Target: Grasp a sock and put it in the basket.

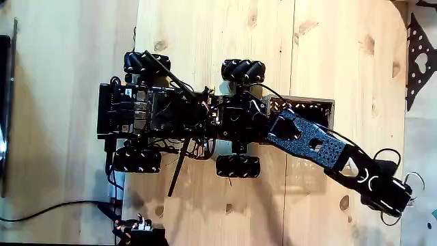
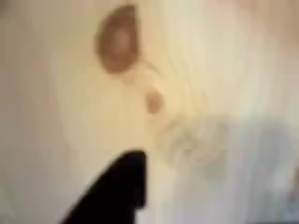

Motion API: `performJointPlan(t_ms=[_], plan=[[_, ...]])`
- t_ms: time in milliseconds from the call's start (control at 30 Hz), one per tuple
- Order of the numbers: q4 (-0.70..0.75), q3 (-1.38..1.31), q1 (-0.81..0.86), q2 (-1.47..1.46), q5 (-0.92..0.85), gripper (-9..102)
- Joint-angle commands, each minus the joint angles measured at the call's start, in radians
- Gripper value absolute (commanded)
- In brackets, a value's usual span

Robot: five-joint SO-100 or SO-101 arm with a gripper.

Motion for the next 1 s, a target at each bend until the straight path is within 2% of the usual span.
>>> performJointPlan(t_ms=[0, 167, 300, 667, 967], plan=[[0.092, -0.032, 0.008, 0.037, -0.058, 56], [0.206, -0.020, 0.006, 0.055, -0.143, 57], [0.225, -0.020, 0.005, 0.021, -0.222, 57], [0.014, -0.031, -0.028, -0.213, -0.374, 56], [-0.074, -0.031, -0.078, -0.313, -0.405, 56]])
